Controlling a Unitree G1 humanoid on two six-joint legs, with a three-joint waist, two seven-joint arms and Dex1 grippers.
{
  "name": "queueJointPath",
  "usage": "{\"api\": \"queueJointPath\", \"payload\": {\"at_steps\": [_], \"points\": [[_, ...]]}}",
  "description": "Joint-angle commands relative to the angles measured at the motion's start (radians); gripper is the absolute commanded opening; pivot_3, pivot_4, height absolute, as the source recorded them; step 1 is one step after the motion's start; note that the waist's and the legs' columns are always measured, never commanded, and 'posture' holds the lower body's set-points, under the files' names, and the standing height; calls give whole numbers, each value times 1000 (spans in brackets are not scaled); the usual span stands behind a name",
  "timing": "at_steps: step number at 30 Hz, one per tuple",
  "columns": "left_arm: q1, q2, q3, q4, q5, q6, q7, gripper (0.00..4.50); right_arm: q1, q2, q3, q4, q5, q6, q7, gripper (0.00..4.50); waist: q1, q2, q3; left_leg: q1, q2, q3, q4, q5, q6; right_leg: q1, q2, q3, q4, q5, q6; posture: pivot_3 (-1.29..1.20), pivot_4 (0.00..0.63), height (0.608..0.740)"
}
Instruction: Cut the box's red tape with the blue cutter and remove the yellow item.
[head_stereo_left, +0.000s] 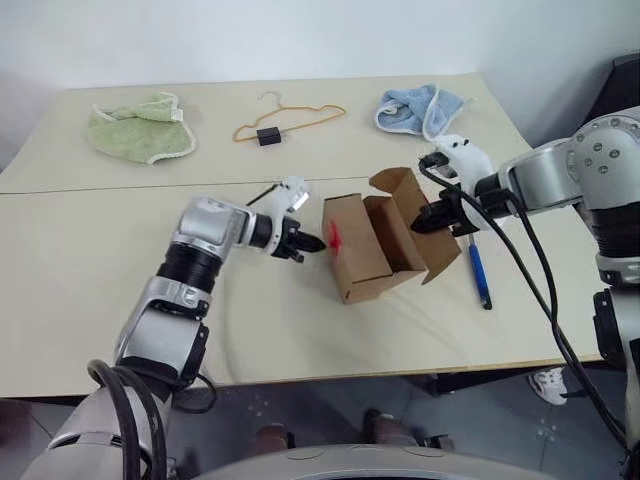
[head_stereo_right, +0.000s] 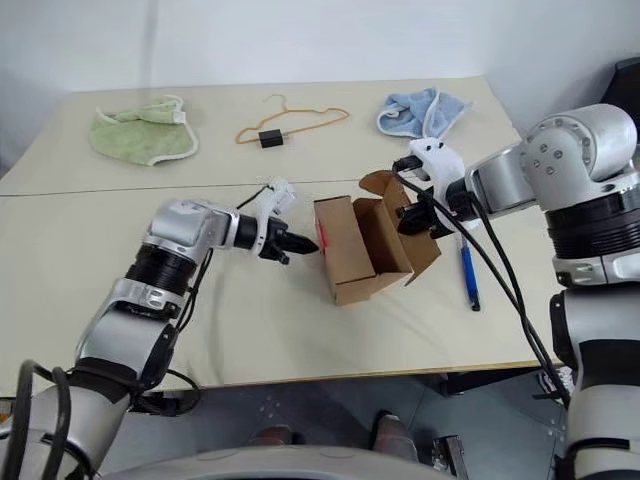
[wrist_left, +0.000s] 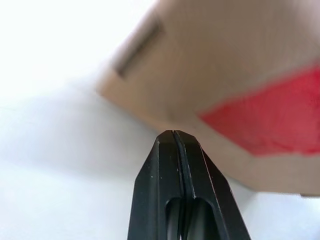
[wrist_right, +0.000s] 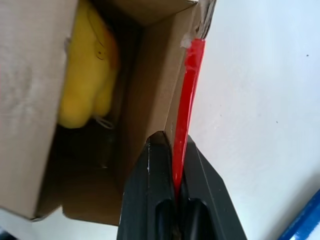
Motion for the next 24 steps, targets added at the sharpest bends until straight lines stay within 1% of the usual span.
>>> {"api": "queueJointPath", "payload": {"at_steps": [1, 3, 7, 10, 12, 15, 18, 24], "points": [[-103, 36, 82, -3, -78, 15, -78, 0, -34, -11, 9, -36, 80, 5, -63, 29, -3, 0, 0, -1, 0, 0, 0, 0, 0, -1, 0, 0, 0, 0, 0, 0, 150, 740], [-131, 41, 104, -14, -113, 40, -109, 0, -35, -20, 25, -43, 106, 5, -89, 29, -6, 0, 0, -2, 0, 0, 0, 0, 0, -2, 0, 0, 0, 0, 0, 0, 150, 740], [-126, 8, 92, -187, -217, 171, -162, 0, -34, -32, 38, -49, 133, 5, -137, 29, -9, 0, 0, -2, 0, 2, 0, -1, 2, -3, -1, -1, 0, 0, 0, 0, 150, 740], [-55, 1, 15, -275, -226, 214, -164, 0, -37, -30, 37, -48, 158, 5, -164, 29, -13, 0, 0, -2, 0, 4, 0, -2, 3, -4, -1, -1, 0, 0, 0, 0, 150, 740], [-3, 17, -40, -327, -226, 228, -168, 0, -38, -33, 36, -49, 177, 5, -180, 29, -16, 0, 0, -2, 0, 5, 0, -2, 3, -5, -1, -1, 0, 0, 0, 0, 150, 740], [41, 40, -72, -351, -228, 242, -166, 0, -35, -41, 32, -52, 203, 5, -207, 29, -21, -1, 0, -2, 1, 7, -1, -2, 3, -7, -1, -1, 1, 0, 0, 0, 150, 740], [101, 97, -128, -350, -206, 221, -186, 0, -26, -57, 24, -57, 242, 5, -238, 29, -20, -1, 1, -2, 1, 7, 0, -2, 3, -8, -1, 0, 2, 0, 0, 0, 150, 740], [152, 176, -234, -302, -118, 113, -194, 0, -2, -99, 11, -66, 335, 5, -298, 29, -8, -1, 0, -1, 1, 8, 0, -2, 3, -7, -1, 1, 2, 0, 0, 0, 150, 740]]}}
